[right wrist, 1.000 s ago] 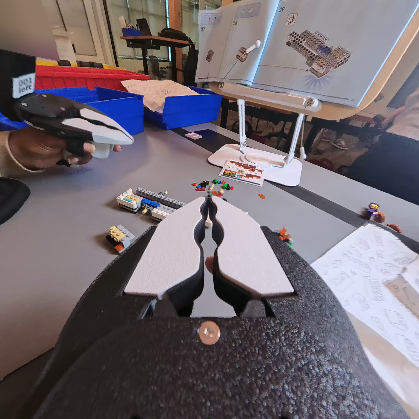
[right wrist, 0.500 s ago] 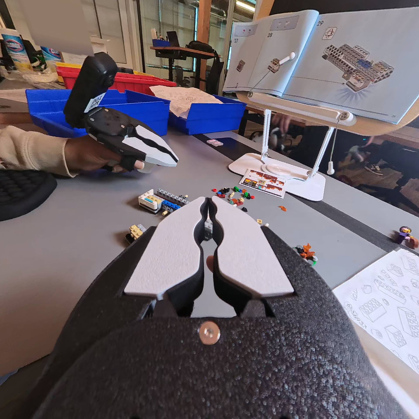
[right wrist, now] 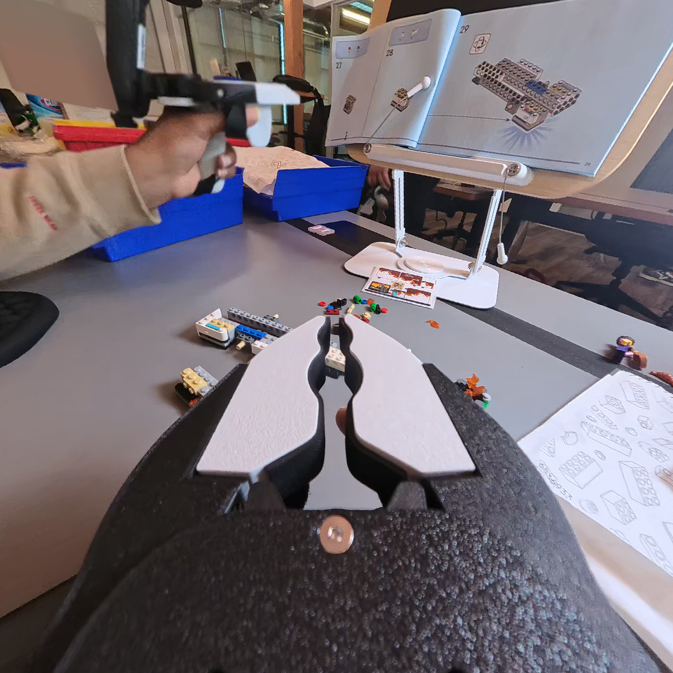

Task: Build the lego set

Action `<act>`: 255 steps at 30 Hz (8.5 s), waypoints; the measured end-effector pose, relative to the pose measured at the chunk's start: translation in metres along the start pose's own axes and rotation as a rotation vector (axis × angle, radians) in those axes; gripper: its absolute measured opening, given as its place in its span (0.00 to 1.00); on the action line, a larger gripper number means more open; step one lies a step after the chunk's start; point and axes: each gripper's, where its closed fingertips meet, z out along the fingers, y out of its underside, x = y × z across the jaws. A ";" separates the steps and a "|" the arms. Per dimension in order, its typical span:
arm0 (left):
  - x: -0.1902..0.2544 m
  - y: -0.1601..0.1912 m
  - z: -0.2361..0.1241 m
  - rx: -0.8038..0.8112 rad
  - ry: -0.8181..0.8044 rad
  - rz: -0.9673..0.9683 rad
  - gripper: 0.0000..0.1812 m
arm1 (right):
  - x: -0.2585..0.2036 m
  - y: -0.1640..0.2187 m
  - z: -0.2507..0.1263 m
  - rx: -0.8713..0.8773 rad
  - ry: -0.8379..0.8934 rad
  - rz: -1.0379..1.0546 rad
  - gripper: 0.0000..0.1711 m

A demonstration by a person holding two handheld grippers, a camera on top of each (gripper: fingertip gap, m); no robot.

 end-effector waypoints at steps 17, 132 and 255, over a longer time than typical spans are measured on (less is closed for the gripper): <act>-0.072 -0.052 0.070 0.141 -0.222 -0.079 0.13 | 0.006 0.007 0.010 -0.039 0.035 -0.107 0.02; 0.271 0.174 -0.179 -0.675 1.011 0.370 0.16 | -0.071 0.047 0.007 -0.278 -0.210 -0.297 0.04; 0.251 0.095 -0.178 -0.213 1.011 0.397 0.04 | -0.126 0.015 0.006 -0.332 -0.707 0.107 0.11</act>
